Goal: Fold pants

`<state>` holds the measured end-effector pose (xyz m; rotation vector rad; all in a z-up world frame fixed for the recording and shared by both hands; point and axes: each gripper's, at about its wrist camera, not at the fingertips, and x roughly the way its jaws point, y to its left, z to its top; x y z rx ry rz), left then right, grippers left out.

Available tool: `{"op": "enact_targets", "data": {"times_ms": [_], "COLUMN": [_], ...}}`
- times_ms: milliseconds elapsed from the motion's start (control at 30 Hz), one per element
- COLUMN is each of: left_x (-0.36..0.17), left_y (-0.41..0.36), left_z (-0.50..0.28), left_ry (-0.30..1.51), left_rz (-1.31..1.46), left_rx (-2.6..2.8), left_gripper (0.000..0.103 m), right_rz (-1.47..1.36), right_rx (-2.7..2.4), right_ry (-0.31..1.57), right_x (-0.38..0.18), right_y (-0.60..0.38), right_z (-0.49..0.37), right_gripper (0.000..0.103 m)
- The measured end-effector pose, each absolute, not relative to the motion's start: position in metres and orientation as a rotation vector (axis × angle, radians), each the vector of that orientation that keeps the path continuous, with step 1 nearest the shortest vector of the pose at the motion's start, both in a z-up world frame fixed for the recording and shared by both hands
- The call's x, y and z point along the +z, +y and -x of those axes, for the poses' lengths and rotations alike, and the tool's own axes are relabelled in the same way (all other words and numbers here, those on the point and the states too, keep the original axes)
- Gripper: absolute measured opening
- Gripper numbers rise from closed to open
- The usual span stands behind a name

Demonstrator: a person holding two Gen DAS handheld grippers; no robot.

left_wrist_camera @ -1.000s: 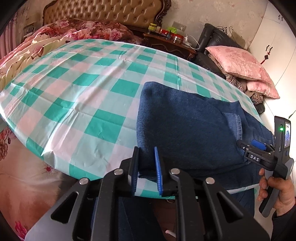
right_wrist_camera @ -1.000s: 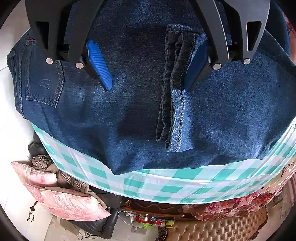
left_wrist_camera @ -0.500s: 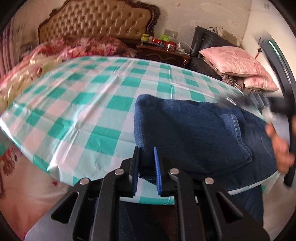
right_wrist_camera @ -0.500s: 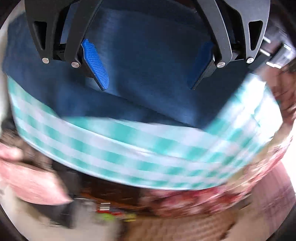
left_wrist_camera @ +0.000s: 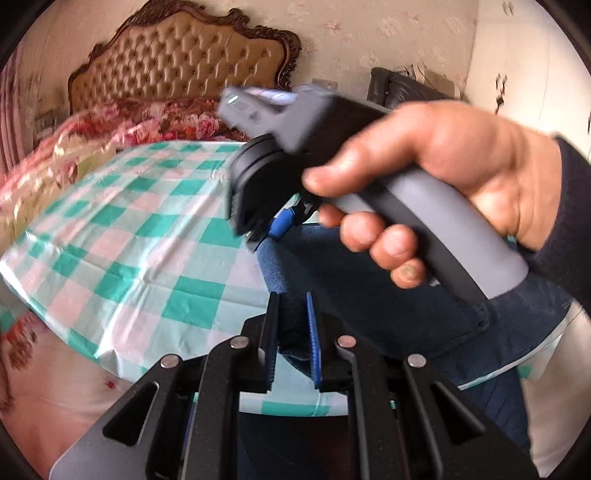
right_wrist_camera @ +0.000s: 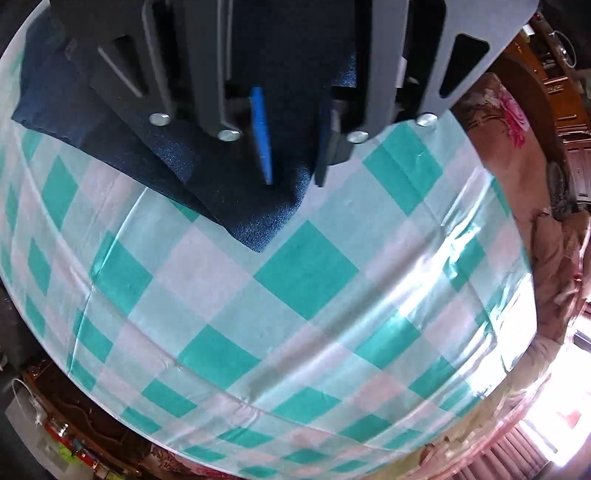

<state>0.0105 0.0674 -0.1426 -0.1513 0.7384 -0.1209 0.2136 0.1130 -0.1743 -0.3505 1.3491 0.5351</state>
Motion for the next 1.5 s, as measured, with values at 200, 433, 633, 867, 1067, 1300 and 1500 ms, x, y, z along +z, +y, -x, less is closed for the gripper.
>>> {"op": "enact_targets", "data": {"times_ms": [200,433,633,867,1067,1300,1500], "left_x": [-0.160,-0.150,-0.062,-0.022,-0.080,-0.189,-0.203], "left_y": [0.094,0.055,-0.045,-0.213,-0.349,-0.426,-0.445], "left_z": [-0.012,-0.016,0.000,0.019,0.032,0.050,0.054], "left_ry": [0.788,0.789,0.515,0.337,0.333,0.428,0.357], "left_rz": [0.460,0.368,0.064,-0.178,-0.372,-0.661,-0.800], "left_rx": [-0.132,-0.087,-0.194,-0.439,-0.594,-0.629,-0.586], "left_gripper": [0.061,0.014,0.012,0.012,0.012,0.012,0.012], "right_rz": [0.260,0.073,-0.167,-0.322,-0.438,-0.463,-0.430], "right_rx": [0.540,0.582,0.600,0.491,0.294,0.157,0.192], "right_ry": [1.295,1.244,1.101,0.933,0.936,1.098,1.072], "right_x": [-0.151,-0.108,-0.026,0.031,-0.023,-0.155,-0.166], "right_y": [0.087,0.047,-0.066,-0.243,-0.393,-0.464,-0.466], "right_z": [-0.207,-0.210,-0.201,-0.157,-0.118,-0.113,-0.112], "right_gripper": [0.010,0.008,0.008,0.008,0.008,0.019,0.011]}}
